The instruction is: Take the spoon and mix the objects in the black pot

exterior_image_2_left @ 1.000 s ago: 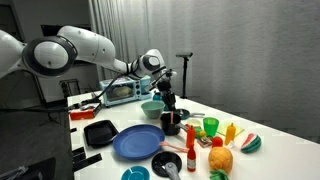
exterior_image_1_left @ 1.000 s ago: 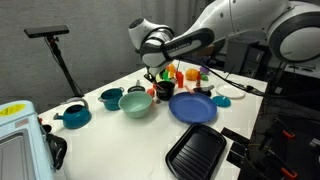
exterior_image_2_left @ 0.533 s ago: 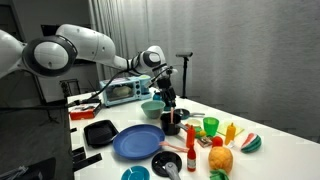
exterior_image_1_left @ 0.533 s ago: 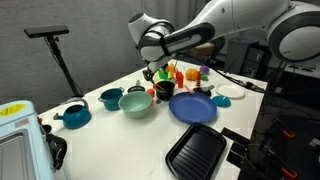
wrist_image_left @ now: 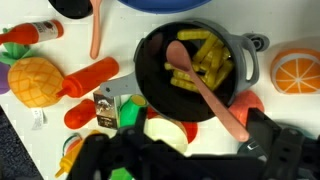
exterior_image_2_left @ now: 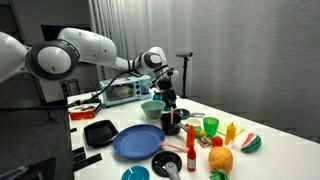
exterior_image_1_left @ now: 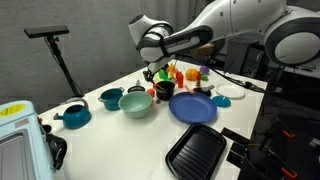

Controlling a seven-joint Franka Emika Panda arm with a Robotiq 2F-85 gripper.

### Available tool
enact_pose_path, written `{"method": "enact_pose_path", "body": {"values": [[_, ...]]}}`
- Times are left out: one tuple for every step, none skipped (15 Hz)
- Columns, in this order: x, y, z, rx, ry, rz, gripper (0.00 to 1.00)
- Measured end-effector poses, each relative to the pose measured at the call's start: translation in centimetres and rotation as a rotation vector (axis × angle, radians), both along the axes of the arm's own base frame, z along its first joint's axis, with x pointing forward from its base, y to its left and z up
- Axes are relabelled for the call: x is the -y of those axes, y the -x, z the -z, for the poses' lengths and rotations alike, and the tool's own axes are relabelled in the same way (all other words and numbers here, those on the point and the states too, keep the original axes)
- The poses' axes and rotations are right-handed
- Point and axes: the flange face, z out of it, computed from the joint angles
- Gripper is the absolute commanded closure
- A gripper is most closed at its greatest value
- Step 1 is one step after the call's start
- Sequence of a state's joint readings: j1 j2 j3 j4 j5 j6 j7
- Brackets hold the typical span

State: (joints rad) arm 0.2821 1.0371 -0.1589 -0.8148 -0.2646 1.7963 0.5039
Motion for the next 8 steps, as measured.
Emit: {"method": "enact_pose_path", "body": {"values": [[-0.06, -0.14, 0.2, 0.005, -0.002, -0.002, 0.0], [-0.14, -0.3, 0.27, 0.012, -0.003, -0.004, 0.0], [-0.21, -0.44, 0.33, 0.018, -0.004, -0.006, 0.0], [-0.26, -0.56, 0.36, 0.023, -0.004, -0.007, 0.0], [-0.29, -0.67, 0.42, 0.027, -0.004, -0.008, 0.0], [-0.32, -0.77, 0.54, 0.03, -0.004, -0.009, 0.0], [-0.35, -0.84, 0.77, 0.031, -0.003, -0.01, 0.0], [-0.41, -0.9, 1.04, 0.031, -0.003, -0.011, 0.0]]}}
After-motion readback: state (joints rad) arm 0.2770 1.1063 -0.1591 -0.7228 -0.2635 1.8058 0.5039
